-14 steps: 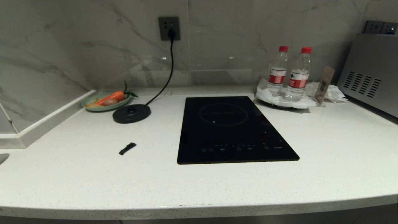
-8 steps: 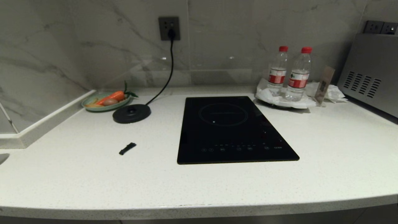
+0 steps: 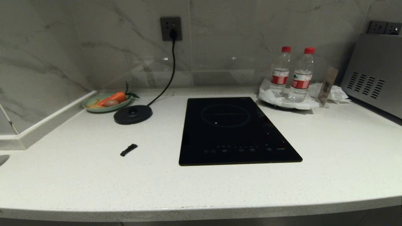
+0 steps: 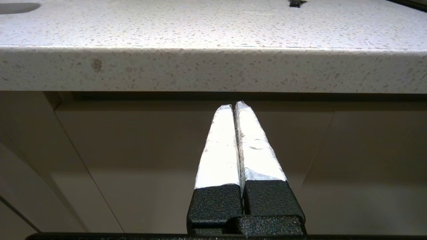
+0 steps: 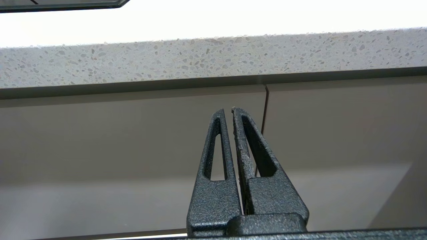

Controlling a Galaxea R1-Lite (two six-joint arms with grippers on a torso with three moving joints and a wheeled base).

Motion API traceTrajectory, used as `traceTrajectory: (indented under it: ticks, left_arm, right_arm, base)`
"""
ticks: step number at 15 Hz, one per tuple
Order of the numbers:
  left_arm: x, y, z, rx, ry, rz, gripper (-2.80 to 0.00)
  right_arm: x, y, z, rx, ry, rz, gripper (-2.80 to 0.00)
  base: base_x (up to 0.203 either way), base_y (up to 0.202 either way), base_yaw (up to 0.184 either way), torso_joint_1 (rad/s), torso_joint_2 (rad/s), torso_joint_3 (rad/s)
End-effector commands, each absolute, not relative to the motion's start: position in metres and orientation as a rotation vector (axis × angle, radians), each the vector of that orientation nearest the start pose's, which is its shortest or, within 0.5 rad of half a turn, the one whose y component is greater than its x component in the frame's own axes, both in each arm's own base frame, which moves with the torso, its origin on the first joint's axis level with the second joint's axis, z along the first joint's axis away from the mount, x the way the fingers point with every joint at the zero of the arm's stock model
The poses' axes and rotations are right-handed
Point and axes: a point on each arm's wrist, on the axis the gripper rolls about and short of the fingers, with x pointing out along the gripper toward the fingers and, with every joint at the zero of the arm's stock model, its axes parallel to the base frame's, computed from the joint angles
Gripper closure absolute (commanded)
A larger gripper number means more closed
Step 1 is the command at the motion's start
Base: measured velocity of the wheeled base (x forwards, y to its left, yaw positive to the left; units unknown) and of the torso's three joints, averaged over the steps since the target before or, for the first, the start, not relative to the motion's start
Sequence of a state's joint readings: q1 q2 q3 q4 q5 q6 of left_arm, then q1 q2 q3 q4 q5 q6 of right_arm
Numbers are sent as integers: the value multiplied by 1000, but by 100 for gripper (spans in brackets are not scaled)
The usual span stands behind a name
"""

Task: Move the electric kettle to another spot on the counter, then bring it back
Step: Grab the kettle

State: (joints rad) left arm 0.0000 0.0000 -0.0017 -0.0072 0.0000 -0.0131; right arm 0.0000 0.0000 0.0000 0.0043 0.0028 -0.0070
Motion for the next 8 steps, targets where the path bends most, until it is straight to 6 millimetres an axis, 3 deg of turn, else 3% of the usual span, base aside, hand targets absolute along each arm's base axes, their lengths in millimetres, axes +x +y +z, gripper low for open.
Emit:
traceTrajectory:
  ticks: [1, 8]
  left_arm:
    - [-23, 0, 77, -14, -9, 0, 0]
    - [-23, 0, 77, -14, -9, 0, 0]
  right_arm:
    - [-23, 0, 75, -8, 5, 3, 0]
    - [-23, 0, 75, -8, 5, 3, 0]
  base:
    - [0, 0, 0, 0, 0, 0]
    - [0, 0, 0, 0, 0, 0]
